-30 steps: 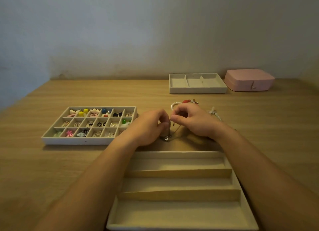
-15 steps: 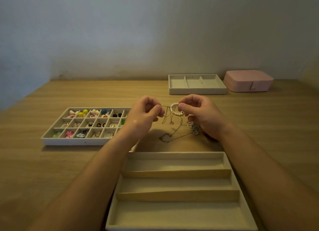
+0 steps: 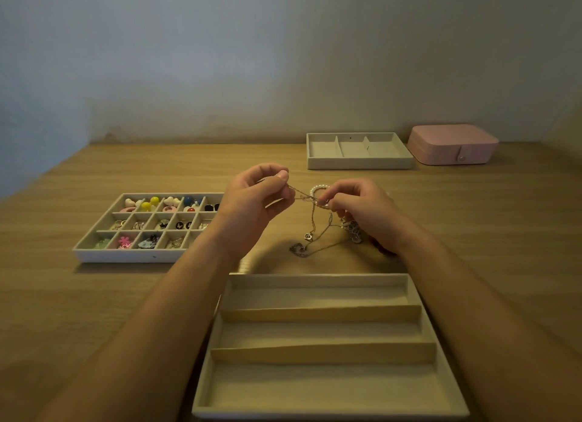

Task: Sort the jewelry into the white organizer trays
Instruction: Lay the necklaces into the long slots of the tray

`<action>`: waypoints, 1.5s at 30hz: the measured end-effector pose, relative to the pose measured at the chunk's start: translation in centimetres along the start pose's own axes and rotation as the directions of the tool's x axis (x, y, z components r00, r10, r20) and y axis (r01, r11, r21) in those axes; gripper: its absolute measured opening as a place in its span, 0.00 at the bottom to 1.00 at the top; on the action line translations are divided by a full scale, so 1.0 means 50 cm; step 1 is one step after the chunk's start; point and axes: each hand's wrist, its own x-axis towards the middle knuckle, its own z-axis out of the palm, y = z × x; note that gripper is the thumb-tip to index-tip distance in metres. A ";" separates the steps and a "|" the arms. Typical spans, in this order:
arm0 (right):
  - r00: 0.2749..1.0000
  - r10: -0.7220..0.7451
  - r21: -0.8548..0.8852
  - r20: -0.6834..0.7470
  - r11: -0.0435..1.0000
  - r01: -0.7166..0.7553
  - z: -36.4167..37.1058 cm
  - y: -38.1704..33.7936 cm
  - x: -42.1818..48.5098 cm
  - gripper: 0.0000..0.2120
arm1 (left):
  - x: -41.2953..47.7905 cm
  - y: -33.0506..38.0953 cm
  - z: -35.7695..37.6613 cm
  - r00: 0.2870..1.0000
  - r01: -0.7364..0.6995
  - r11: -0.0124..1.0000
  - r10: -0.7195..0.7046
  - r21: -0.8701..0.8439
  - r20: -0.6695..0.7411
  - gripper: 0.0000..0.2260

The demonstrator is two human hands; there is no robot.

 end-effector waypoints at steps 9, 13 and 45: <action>0.999 -0.011 -0.017 0.034 1.000 0.012 -0.010 -0.011 -0.002 0.17 | -0.003 0.014 -0.001 0.990 0.071 0.996 -0.065 -0.047 0.125 0.14; 0.989 -0.009 -0.115 0.147 0.993 0.026 0.003 -0.028 -0.007 0.16 | -0.006 0.016 0.006 0.969 0.093 0.996 -0.089 -0.007 0.230 0.19; 0.997 0.039 0.896 -0.071 0.442 0.046 -0.061 -0.016 -0.012 0.10 | 0.008 0.024 -0.031 0.999 0.053 0.992 -0.054 -0.117 -0.002 0.11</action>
